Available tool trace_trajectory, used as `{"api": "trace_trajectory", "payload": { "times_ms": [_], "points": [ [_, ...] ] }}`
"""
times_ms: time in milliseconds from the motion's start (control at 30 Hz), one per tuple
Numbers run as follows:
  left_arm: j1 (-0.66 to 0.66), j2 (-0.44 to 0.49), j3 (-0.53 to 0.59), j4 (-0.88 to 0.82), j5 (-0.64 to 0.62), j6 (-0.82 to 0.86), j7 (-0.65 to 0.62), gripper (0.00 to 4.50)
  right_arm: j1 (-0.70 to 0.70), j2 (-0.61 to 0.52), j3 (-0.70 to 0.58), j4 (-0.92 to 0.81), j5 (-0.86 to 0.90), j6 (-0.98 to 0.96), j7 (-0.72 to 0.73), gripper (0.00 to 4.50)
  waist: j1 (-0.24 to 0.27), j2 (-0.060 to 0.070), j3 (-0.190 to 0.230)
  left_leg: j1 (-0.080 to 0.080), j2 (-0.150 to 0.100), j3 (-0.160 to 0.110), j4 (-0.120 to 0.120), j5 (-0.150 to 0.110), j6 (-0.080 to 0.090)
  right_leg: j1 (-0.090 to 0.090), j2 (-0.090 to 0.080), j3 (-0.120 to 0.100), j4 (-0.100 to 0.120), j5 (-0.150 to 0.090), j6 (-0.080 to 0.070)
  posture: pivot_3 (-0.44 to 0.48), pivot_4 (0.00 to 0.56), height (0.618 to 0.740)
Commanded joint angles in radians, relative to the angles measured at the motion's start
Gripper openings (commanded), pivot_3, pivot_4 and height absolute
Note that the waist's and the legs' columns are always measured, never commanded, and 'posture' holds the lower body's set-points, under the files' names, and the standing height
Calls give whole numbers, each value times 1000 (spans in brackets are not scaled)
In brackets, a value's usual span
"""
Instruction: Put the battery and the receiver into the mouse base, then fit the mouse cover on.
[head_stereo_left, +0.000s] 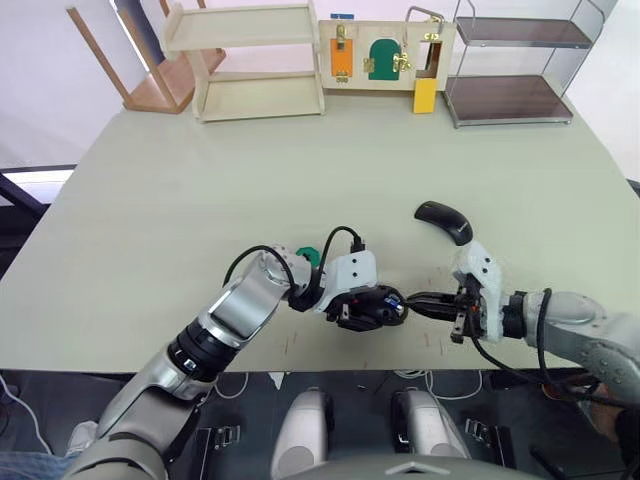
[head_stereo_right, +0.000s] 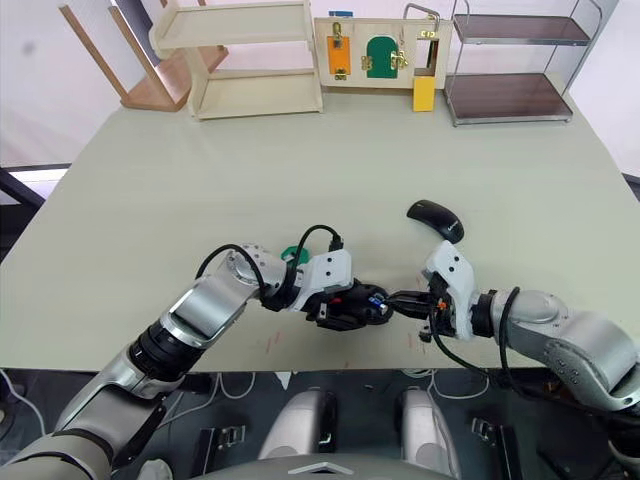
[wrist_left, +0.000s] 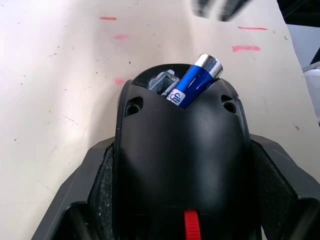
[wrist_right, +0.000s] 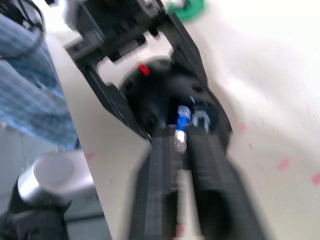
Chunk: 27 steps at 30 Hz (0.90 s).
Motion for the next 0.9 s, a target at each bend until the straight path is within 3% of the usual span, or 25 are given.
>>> {"api": "trace_trajectory", "payload": {
  "times_ms": [33, 300, 900],
  "points": [
    [28, 5, -47, 15, 2, 23, -15, 2919, 30, 30, 1, 32, -111, -132, 67, 80, 0, 0, 0, 0, 0, 0, 0, 0, 0, 0, 0, 0, 0, 0, 0, 0, 150, 740],
    [26, 2, -47, 13, 0, 28, -14, 2919, 121, 123, -6, 140, -245, -360, 200, 80, 1, 0, 0, 0, 0, 1, 0, 0, 0, 0, 0, 0, 1, 0, -1, 0, 150, 740],
    [27, 2, -42, 13, -4, 41, -10, 2919, 125, 201, -2, 224, -316, -439, 288, 80, 1, 0, 0, 1, 0, 2, 1, 0, 0, 0, 0, 0, 4, 1, -3, 0, 150, 740]
  ]
}}
